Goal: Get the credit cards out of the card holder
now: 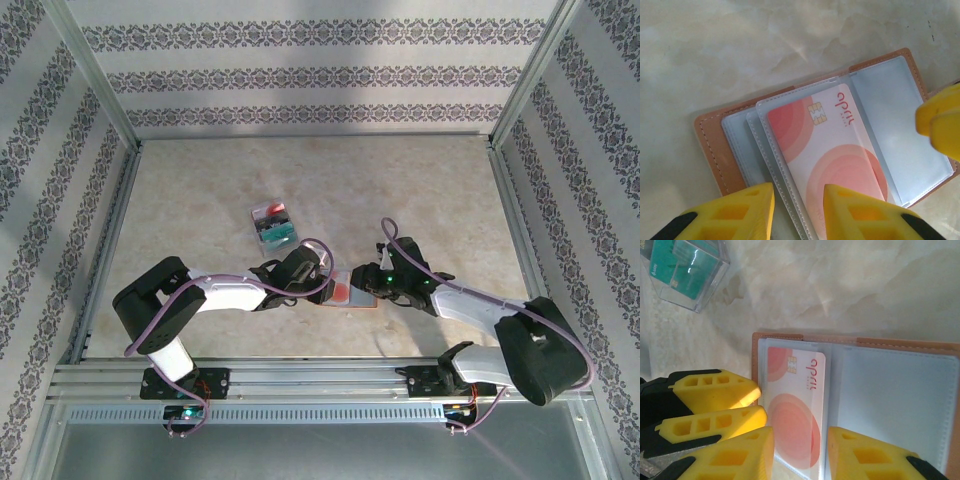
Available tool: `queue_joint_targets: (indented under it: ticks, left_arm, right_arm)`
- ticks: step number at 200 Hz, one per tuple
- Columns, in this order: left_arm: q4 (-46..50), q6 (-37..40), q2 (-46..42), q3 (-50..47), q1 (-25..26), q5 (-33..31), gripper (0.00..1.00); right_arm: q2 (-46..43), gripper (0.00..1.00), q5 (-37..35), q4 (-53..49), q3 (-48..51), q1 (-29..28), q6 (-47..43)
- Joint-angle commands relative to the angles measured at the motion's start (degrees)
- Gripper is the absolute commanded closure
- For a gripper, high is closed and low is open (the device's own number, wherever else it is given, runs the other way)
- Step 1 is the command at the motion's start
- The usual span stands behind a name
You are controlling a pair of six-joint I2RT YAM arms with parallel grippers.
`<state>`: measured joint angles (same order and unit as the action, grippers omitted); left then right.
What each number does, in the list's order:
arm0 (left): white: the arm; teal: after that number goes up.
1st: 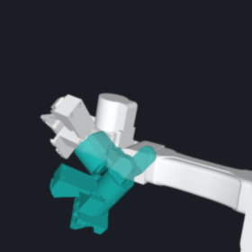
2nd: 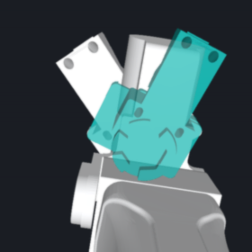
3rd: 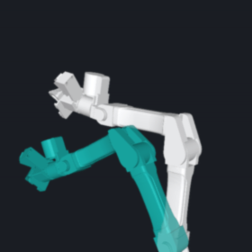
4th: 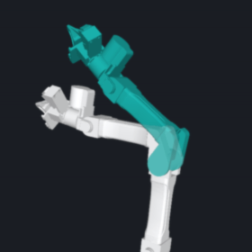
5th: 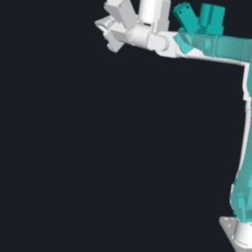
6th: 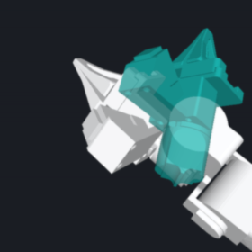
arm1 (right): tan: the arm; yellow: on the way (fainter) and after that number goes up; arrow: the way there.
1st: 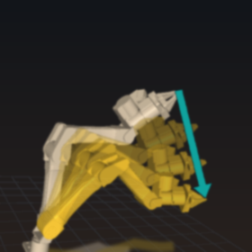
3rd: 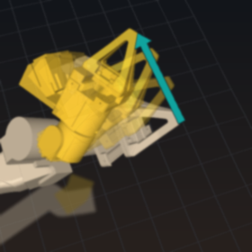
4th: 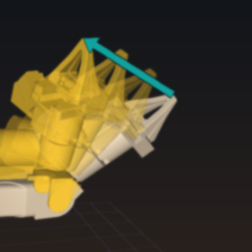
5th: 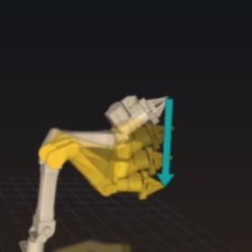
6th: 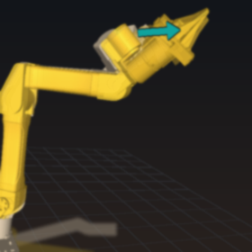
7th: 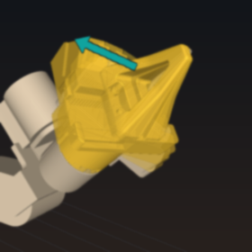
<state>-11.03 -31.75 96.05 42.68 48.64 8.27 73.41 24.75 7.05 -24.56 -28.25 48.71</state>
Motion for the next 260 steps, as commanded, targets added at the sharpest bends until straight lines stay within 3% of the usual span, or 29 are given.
queue_joint_targets:
  ticks: [1,136,260]
  left_arm:
    - [2.33,-0.77,0.79,-0.91,-0.65,-0.85,0.67]
    - [1.1,-2.29,1.86,-1.19,-0.66,0.63,0.69]
    - [0.57,-3.69,1.51,-2.25,-0.65,0.21,0.7]
  right_arm:
    - [1.87,0.67,2.12,4.77,1.12,0.13,1.16]
    - [12.28,0.72,4.98,15.18,1.21,-1.37,3.41]
    - [8.88,0.74,5.96,16.02,1.39,-1.36,4.74]
